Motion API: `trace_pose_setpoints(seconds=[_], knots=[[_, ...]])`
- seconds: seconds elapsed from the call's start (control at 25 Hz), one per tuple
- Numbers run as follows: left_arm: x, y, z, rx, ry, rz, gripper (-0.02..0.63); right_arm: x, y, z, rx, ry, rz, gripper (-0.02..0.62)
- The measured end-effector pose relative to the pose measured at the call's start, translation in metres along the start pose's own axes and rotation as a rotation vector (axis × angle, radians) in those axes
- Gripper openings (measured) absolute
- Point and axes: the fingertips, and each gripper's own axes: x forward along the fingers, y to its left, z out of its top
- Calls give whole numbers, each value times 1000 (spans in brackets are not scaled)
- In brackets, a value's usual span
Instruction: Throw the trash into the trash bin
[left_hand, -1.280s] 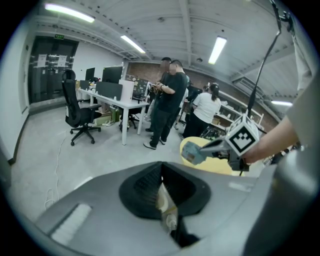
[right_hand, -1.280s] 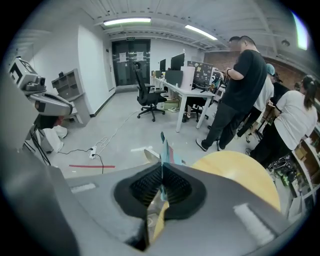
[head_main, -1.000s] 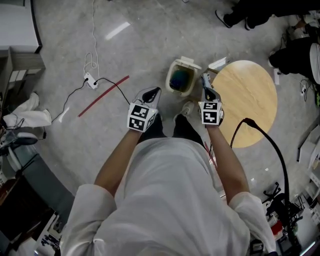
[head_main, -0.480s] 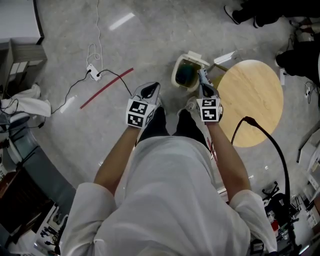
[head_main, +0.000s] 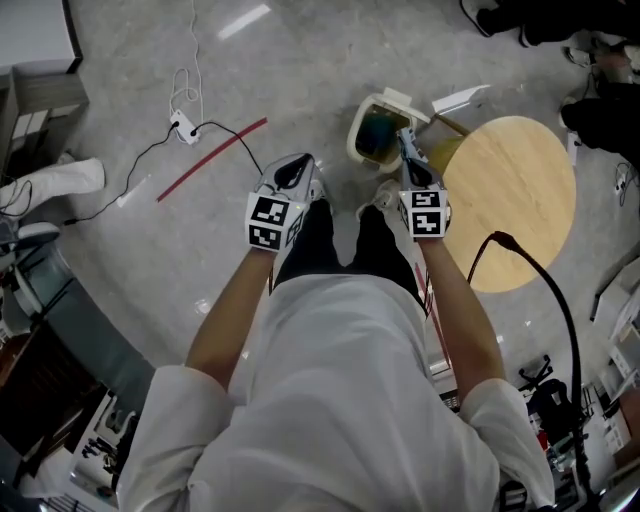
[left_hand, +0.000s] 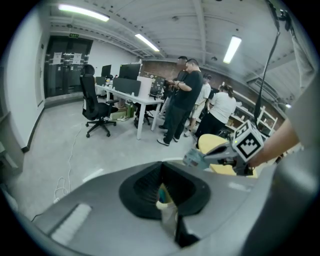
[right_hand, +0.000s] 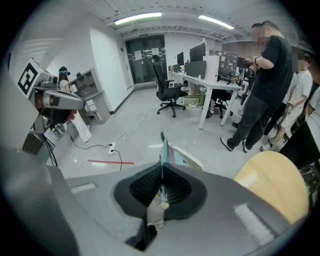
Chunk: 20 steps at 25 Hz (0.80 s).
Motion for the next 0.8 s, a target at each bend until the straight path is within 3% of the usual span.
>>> trace_pose_setpoints(seconds=[0.8], knots=[[56, 25, -53, 43, 55, 21, 5, 105, -11, -50, 26, 59, 69, 3]])
